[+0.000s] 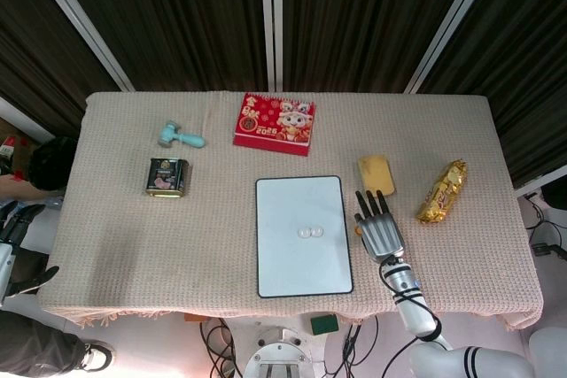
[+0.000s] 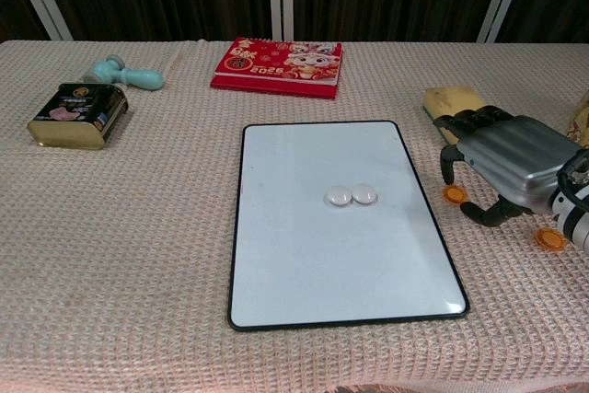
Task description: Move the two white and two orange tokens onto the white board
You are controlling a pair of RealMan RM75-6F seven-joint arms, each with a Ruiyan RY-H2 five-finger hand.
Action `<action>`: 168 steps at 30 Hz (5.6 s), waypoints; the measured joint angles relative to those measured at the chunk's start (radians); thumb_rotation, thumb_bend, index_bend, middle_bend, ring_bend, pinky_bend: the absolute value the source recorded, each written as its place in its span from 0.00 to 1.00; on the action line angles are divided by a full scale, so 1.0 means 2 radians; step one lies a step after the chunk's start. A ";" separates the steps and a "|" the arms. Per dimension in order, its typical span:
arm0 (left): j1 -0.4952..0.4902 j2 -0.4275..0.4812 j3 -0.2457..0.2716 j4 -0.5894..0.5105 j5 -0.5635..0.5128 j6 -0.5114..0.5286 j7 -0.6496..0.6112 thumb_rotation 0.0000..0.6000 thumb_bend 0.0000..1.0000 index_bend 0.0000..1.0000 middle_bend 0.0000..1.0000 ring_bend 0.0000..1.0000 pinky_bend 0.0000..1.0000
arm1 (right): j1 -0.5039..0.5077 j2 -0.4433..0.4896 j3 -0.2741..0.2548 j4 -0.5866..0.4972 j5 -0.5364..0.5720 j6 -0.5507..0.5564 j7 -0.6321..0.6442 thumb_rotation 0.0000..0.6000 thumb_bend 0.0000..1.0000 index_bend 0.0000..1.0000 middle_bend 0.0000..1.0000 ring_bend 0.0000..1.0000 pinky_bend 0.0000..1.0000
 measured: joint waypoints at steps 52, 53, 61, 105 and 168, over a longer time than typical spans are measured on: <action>0.001 0.000 0.002 -0.002 0.006 0.002 0.002 1.00 0.10 0.12 0.14 0.00 0.12 | -0.034 0.066 -0.053 -0.091 -0.101 0.052 0.019 1.00 0.36 0.20 0.00 0.00 0.00; 0.001 0.000 0.002 -0.003 0.006 0.002 0.004 1.00 0.10 0.12 0.14 0.00 0.12 | -0.043 0.076 -0.055 -0.087 -0.095 0.055 0.029 1.00 0.36 0.21 0.00 0.00 0.00; 0.000 0.000 0.003 -0.007 0.008 -0.001 0.009 1.00 0.10 0.12 0.14 0.00 0.12 | -0.082 0.105 -0.068 -0.056 -0.077 0.063 0.076 1.00 0.36 0.28 0.00 0.00 0.00; 0.001 0.000 0.003 -0.007 0.005 -0.001 0.011 1.00 0.10 0.12 0.14 0.00 0.12 | -0.107 0.088 -0.053 -0.030 -0.084 0.021 0.073 1.00 0.37 0.46 0.00 0.00 0.00; 0.003 0.003 0.001 0.001 0.002 0.004 -0.006 1.00 0.10 0.12 0.14 0.00 0.12 | 0.024 -0.043 -0.010 -0.058 -0.048 -0.067 -0.076 1.00 0.37 0.43 0.00 0.00 0.00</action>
